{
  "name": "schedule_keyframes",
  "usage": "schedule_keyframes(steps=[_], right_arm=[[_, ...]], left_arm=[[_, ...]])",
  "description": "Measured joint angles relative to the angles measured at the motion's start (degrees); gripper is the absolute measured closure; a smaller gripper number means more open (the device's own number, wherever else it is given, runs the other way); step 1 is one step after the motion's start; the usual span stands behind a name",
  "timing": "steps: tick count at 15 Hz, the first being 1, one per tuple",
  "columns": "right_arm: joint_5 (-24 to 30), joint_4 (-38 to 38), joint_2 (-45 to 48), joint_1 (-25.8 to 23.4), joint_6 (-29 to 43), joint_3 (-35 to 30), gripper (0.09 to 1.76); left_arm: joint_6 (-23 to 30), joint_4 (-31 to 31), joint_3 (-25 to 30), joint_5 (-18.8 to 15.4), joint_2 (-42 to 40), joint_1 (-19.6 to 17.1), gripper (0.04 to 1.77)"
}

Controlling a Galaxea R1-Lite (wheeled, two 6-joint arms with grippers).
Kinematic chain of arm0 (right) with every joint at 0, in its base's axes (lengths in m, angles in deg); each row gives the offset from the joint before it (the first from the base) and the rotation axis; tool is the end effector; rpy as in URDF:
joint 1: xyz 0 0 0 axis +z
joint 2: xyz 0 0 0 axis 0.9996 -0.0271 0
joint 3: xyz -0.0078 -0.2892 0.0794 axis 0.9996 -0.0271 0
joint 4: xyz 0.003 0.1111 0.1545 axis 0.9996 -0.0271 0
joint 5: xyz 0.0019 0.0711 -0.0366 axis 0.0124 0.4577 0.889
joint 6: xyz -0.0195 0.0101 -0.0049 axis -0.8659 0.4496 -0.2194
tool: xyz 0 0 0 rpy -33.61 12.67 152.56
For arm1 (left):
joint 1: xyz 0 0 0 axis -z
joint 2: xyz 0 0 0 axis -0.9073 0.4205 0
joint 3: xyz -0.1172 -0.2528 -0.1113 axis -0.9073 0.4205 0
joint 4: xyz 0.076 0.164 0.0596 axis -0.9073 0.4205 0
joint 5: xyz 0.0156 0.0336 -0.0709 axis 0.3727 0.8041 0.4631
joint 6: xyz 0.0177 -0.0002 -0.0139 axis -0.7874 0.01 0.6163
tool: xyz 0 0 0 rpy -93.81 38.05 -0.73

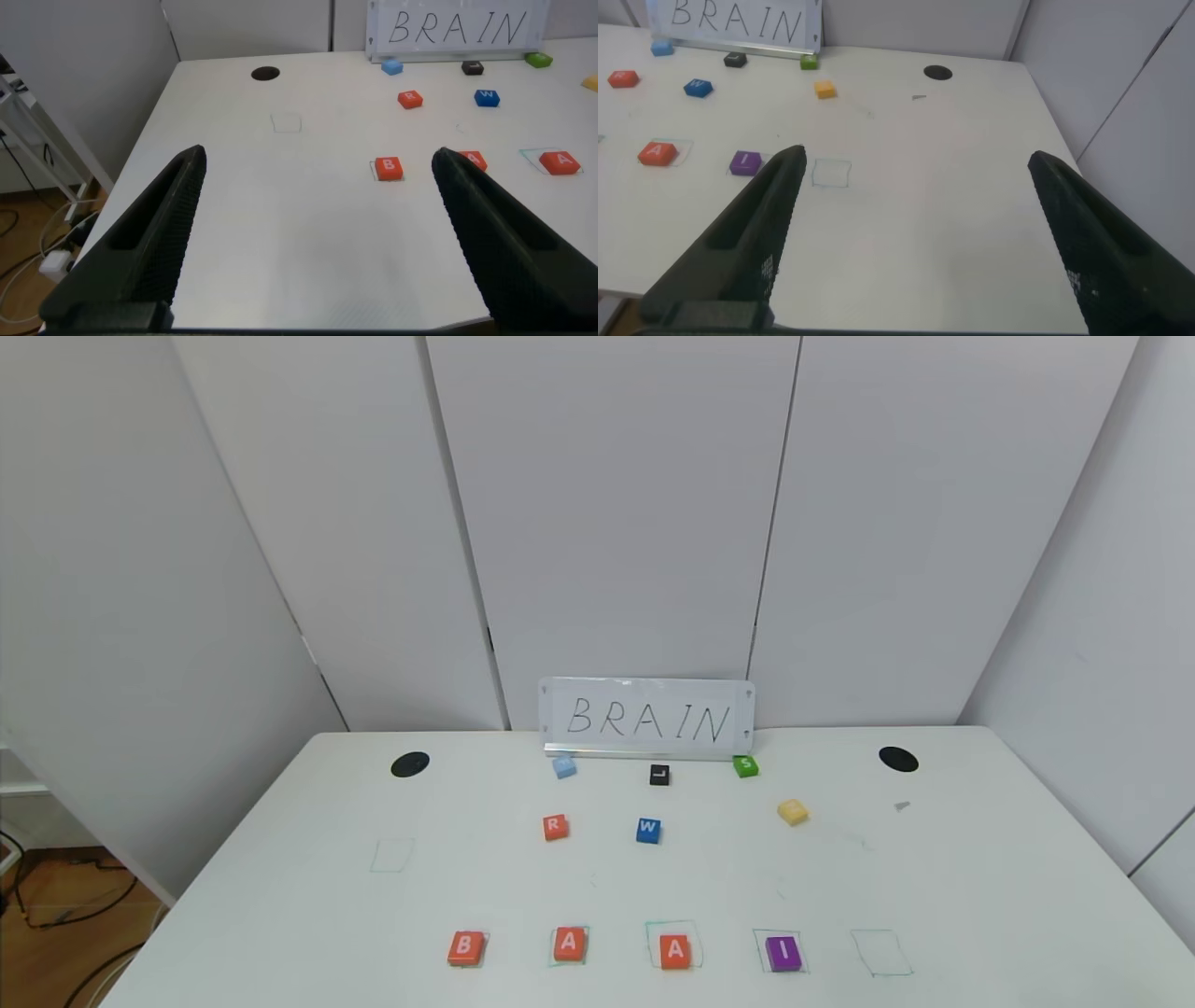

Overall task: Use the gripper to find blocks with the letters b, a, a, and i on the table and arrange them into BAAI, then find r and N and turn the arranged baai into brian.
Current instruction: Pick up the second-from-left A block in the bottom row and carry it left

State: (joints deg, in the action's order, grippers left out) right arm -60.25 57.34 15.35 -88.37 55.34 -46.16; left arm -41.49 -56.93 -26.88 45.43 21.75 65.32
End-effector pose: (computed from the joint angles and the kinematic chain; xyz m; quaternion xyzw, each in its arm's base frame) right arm -0.0229 0.0004 0.0745 -0.0226 0.0060 0.0106 0.9997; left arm -0.0229 -0.0001 0.0748 0.0145 0.0030 -0.0061 0.9999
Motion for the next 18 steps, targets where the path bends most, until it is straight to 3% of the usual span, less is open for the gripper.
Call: schedule_keyframes(steps=[18], right_arm=[[0.0, -0.09, 0.0, 0.0, 0.06, 0.0, 0.14]], left_arm=[[0.1, -0.24, 0.0, 0.33, 0.0, 0.0, 0.09]])
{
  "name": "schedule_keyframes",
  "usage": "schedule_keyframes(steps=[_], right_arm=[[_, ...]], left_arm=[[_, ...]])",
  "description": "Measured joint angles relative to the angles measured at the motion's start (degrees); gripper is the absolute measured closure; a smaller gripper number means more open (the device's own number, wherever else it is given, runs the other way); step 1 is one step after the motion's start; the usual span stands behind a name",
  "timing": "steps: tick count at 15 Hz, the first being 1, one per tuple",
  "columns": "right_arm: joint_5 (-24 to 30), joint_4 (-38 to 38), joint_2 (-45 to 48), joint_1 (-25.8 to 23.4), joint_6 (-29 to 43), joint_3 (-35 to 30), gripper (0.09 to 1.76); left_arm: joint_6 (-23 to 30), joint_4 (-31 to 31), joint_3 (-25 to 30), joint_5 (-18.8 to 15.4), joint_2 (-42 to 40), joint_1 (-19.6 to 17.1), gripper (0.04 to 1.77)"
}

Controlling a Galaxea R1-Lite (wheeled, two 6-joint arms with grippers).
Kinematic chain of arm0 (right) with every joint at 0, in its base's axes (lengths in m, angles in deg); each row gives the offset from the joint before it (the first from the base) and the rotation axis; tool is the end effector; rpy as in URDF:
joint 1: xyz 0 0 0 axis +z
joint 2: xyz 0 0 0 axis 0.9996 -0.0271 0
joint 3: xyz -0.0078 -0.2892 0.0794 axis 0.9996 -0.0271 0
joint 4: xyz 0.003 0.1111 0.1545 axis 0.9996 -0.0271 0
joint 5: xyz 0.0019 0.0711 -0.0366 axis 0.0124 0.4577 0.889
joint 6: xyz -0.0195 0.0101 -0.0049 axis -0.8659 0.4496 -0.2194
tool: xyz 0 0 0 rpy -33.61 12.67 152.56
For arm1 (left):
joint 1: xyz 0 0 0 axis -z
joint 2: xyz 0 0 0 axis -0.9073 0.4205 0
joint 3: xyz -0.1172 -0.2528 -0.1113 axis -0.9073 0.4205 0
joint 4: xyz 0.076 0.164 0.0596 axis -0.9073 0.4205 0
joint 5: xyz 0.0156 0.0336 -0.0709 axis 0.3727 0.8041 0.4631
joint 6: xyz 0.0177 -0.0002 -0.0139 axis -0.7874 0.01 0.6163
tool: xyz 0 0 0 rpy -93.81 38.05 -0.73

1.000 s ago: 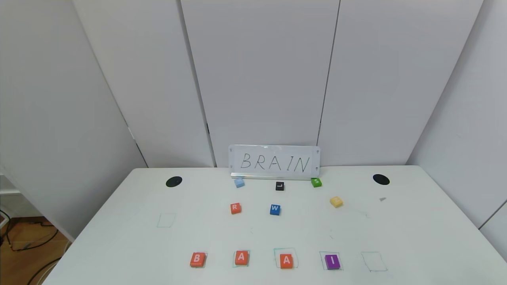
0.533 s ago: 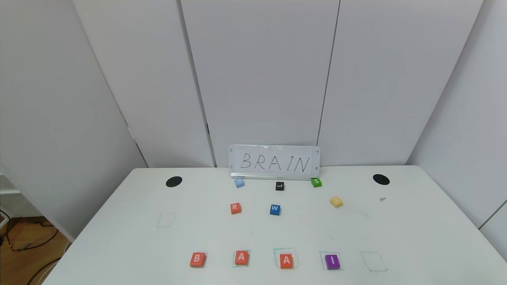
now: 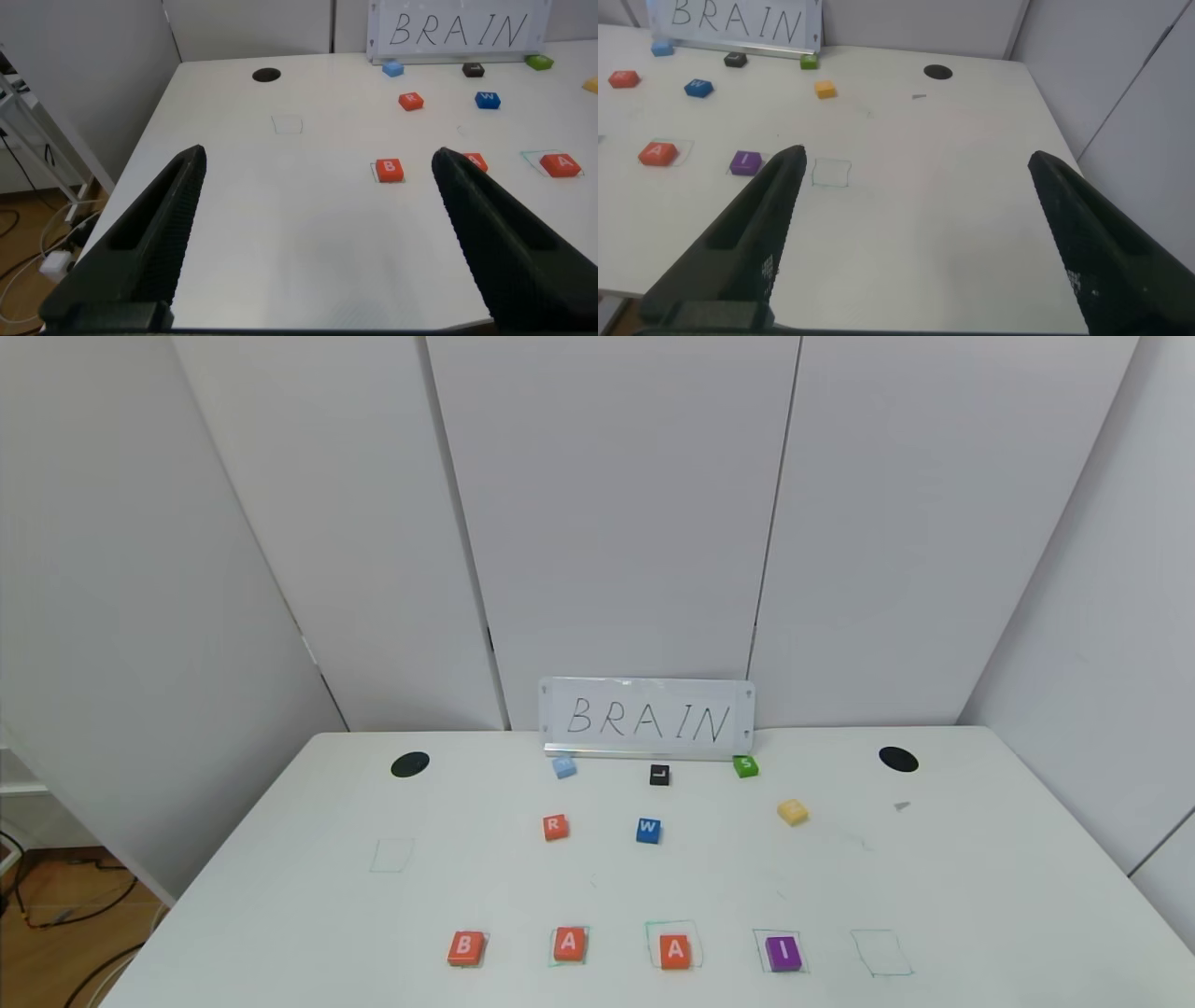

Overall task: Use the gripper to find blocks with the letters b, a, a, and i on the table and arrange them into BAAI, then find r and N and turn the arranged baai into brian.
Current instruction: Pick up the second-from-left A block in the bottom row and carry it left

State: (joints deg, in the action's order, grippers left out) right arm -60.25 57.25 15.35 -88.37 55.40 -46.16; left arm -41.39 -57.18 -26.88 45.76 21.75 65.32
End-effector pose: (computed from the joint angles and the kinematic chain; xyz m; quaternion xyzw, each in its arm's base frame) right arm -0.0229 0.0004 0.0744 -0.0221 0.0068 0.0106 0.9997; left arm -0.0229 0.0001 0.0752 0.0136 0.0009 -0.0032 0.9999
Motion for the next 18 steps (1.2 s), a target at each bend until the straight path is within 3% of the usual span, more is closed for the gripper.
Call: schedule_keyframes(steps=[5, 9, 18], right_arm=[[-0.01, -0.02, 0.0, -0.07, -1.01, 0.04, 0.14], [0.29, -0.46, -2.61, -0.07, -1.16, 4.06, 0.14], [0.87, -0.46, -29.54, 0.41, -2.77, 24.08, 0.14]], left_arm=[[-0.22, -0.21, -0.18, -0.22, 0.0, 0.0, 0.09], [-2.65, 0.62, -4.92, -2.35, 1.28, 0.0, 0.09], [-3.01, -0.18, -23.39, -2.71, 24.33, 0.22, 0.09]])
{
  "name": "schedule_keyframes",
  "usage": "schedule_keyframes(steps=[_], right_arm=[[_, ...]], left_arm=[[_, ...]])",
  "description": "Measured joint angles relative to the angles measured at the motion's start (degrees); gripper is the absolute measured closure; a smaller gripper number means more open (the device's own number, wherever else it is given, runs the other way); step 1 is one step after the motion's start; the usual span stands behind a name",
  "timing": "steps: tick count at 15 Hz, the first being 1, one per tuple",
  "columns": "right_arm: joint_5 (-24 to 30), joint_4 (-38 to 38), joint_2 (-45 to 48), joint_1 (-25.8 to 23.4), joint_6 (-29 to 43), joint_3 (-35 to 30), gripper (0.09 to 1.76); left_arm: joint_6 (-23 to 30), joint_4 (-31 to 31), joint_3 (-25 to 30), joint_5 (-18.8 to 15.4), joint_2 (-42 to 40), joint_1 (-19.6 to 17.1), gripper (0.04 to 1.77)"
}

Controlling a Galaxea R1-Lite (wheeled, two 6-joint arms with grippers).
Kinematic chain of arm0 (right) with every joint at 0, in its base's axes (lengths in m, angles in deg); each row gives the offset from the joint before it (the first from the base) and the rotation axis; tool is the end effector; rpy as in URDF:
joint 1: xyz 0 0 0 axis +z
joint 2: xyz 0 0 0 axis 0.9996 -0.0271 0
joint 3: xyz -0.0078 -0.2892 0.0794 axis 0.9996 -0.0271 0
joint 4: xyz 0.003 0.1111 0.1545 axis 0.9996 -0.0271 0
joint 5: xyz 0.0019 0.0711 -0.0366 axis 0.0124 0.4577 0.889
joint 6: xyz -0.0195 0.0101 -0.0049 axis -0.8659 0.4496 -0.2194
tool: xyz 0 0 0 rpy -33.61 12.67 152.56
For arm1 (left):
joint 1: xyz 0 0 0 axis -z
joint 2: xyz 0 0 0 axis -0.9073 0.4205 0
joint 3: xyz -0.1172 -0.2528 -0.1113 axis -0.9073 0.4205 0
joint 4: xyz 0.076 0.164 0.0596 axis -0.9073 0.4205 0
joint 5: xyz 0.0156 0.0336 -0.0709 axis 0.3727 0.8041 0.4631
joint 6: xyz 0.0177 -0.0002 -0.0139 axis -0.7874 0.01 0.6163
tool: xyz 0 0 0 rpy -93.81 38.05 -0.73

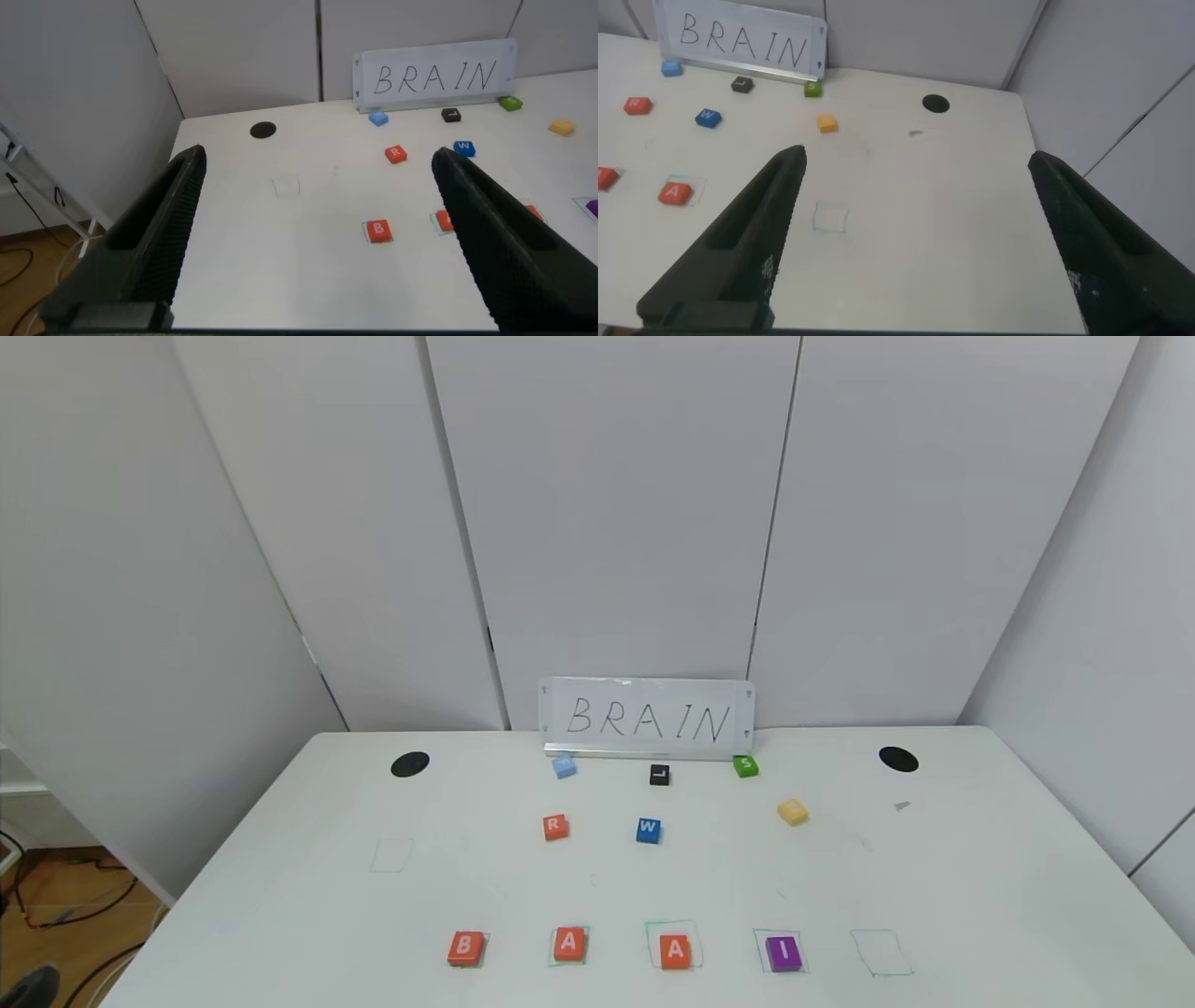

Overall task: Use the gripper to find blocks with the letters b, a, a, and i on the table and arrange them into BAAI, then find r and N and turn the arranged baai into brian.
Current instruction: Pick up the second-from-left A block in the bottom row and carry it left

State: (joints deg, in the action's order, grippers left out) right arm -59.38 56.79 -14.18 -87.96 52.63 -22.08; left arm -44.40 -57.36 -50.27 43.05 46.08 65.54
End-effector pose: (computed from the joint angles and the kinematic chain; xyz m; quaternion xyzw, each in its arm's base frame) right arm 0.0217 0.0010 0.1948 -0.0454 0.0575 0.0243 0.9970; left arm 0.0049 -0.0011 0.1946 0.0397 0.0064 -0.0290 0.9988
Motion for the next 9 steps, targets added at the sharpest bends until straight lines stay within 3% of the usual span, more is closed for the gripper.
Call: schedule_keyframes(steps=[6, 9], right_arm=[[0.11, -1.01, -18.53, 0.63, -1.89, 10.22, 0.14], [-0.18, -6.4, -25.72, 0.99, -3.32, 17.34, 0.14]], left_arm=[[0.11, 0.27, -8.74, -0.04, 15.85, 0.04, 0.09], [0.34, 0.94, -12.37, 0.43, 23.19, 0.04, 0.09]])
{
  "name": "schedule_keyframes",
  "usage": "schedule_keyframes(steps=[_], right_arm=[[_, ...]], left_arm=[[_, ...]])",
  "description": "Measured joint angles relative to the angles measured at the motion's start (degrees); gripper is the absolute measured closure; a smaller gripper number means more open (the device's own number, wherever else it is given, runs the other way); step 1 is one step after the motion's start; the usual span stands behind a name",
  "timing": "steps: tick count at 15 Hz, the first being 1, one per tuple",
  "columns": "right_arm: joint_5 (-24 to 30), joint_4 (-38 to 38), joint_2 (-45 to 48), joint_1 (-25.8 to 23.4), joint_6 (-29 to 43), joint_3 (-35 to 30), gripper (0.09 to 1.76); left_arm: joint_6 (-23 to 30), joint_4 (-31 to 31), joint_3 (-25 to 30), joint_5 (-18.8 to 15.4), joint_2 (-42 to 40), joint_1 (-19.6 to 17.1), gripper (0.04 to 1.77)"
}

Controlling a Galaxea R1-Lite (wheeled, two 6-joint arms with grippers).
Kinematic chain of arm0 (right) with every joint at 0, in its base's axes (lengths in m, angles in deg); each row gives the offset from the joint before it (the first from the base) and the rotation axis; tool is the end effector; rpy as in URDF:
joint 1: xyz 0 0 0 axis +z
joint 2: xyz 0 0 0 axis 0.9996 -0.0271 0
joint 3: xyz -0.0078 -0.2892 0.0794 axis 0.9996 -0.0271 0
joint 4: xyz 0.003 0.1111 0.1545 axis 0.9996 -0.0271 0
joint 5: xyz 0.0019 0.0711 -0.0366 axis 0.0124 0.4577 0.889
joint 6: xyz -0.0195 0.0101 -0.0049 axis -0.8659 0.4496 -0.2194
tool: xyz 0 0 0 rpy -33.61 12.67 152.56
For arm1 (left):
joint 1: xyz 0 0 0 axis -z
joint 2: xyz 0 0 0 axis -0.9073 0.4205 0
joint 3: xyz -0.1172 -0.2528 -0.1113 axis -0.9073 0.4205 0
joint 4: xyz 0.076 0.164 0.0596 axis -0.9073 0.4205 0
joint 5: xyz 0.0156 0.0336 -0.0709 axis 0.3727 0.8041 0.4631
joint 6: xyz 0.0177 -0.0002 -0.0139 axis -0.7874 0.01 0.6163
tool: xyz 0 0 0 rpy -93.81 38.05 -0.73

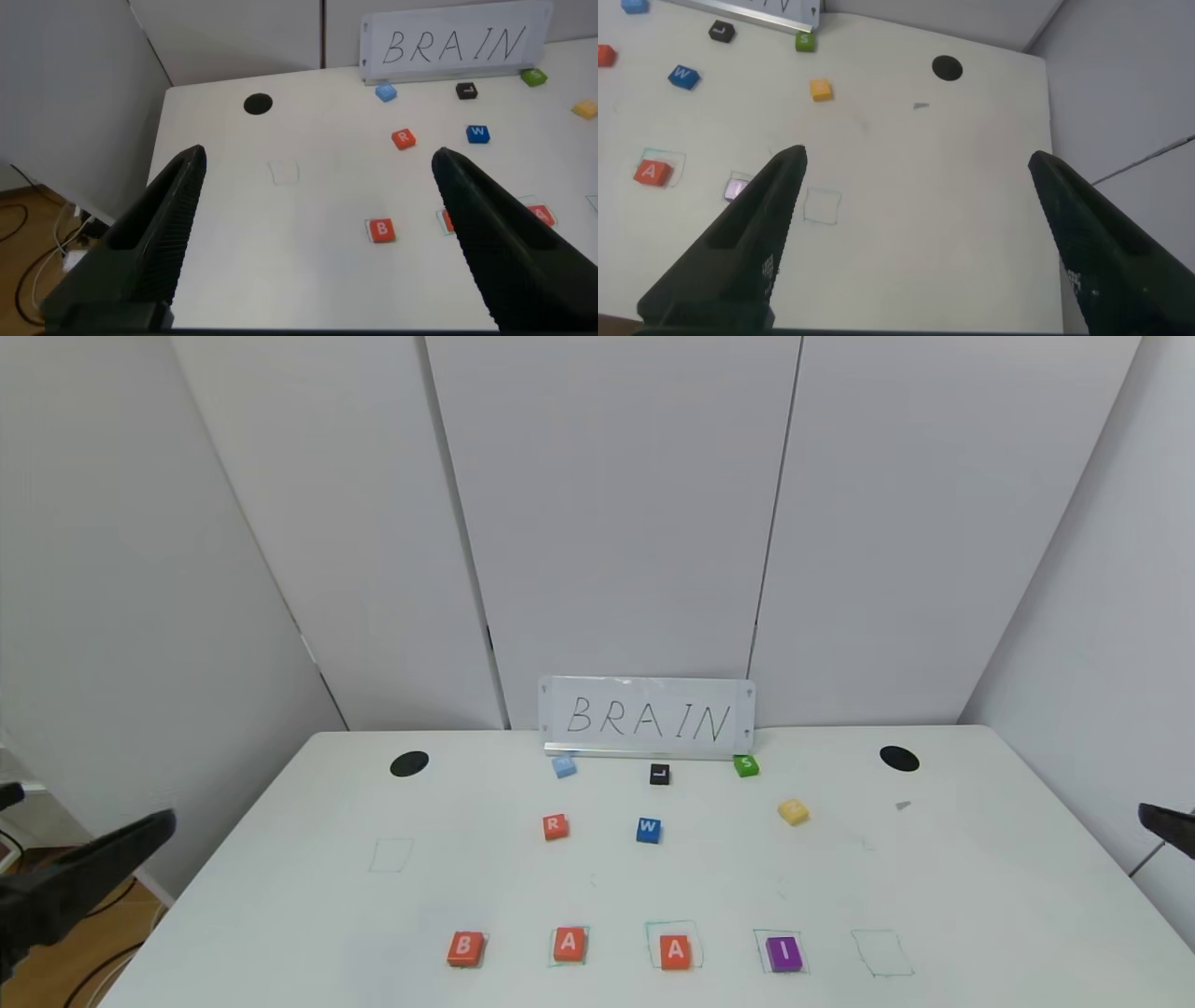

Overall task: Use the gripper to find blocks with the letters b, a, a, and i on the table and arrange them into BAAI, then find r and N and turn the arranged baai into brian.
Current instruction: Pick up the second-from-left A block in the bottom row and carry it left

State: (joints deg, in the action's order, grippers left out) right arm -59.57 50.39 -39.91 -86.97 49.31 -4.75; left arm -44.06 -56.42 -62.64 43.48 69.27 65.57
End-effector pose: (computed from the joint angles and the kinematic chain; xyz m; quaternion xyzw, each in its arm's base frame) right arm 0.1120 0.0036 0.2407 -0.0733 0.1840 0.0420 0.9793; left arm 0.0837 -0.0015 0.2371 0.0347 0.1089 -0.0292 0.9930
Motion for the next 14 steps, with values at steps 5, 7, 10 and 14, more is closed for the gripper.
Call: schedule_keyframes(steps=[5, 7, 10, 14], right_arm=[[-0.28, -14.24, -10.73, -0.11, 0.33, 14.96, 0.14], [-1.26, -16.24, -14.42, -0.33, 0.46, 18.22, 0.14], [-2.51, -16.24, -16.63, 0.06, 0.5, 19.37, 0.14], [-2.69, -16.53, -17.31, 1.99, 0.61, 19.18, 0.14]], left_arm=[[0.56, 18.59, -11.39, 0.33, 11.15, 0.0, 0.09], [1.5, 26.81, -16.74, 0.33, 15.29, 0.0, 0.09], [4.1, 36.33, -24.02, 0.35, 20.29, 0.41, 0.09], [13.62, 46.3, -33.24, 0.91, 26.12, 5.12, 0.09]])
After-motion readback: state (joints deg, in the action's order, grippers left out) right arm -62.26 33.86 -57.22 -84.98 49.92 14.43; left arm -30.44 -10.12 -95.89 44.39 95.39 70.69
